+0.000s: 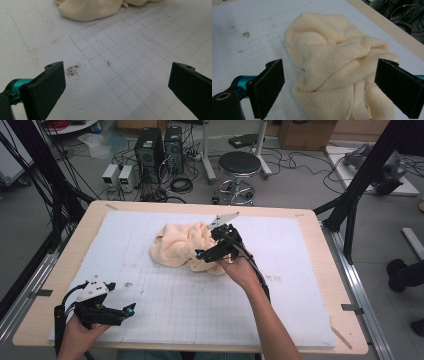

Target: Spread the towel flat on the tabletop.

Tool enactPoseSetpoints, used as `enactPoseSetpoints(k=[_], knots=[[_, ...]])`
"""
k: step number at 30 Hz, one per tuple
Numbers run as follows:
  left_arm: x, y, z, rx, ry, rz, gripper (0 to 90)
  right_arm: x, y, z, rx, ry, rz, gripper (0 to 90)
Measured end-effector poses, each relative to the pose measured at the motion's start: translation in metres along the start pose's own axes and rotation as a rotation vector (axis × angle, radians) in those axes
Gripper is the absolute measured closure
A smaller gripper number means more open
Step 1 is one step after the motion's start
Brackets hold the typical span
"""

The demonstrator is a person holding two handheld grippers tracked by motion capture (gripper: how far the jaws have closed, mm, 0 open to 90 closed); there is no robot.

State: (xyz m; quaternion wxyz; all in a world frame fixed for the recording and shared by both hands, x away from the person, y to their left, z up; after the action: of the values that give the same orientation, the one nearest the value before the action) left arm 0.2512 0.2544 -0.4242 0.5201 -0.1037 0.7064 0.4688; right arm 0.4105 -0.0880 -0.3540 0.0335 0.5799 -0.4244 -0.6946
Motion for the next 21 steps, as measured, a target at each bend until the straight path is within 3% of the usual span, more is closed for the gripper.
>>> enactPoseSetpoints(k=[3, 13, 14, 17, 18, 21], knots=[[0.0, 0.0, 0.0, 0.0, 0.005, 0.0, 1.7, -0.001, -0.012, 0.002, -0.018, 0.013, 0.015, 15.4], [0.001, 0.0, 0.001, 0.004, 0.004, -0.001, 1.7, 0.001, -0.051, 0.005, -0.003, 0.025, 0.09, 22.7], [0.001, 0.0, 0.001, 0.004, 0.004, 0.0, 1.8, 0.003, -0.059, 0.005, 0.008, 0.028, 0.112, 26.6], [0.001, 0.001, 0.001, 0.002, 0.004, 0.001, 1.8, 0.004, -0.064, 0.003, 0.021, 0.032, 0.12, 31.2], [0.001, 0.001, 0.002, 0.003, 0.004, 0.001, 1.7, 0.006, -0.07, 0.002, 0.038, 0.034, 0.137, 38.3], [0.001, 0.001, 0.002, 0.005, 0.002, 0.001, 1.7, 0.008, -0.073, 0.0, 0.051, 0.043, 0.147, 44.2]])
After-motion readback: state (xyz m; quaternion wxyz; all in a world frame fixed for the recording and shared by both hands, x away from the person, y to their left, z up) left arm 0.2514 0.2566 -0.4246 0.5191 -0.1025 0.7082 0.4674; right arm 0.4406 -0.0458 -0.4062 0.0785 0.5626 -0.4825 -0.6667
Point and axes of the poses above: each handheld gripper's, and its own axes: y roughly backward along the jaws, x roughly out of its underside, z roughly to its left, the point moved 2 cm from there along -y, roughly forward along the jaws
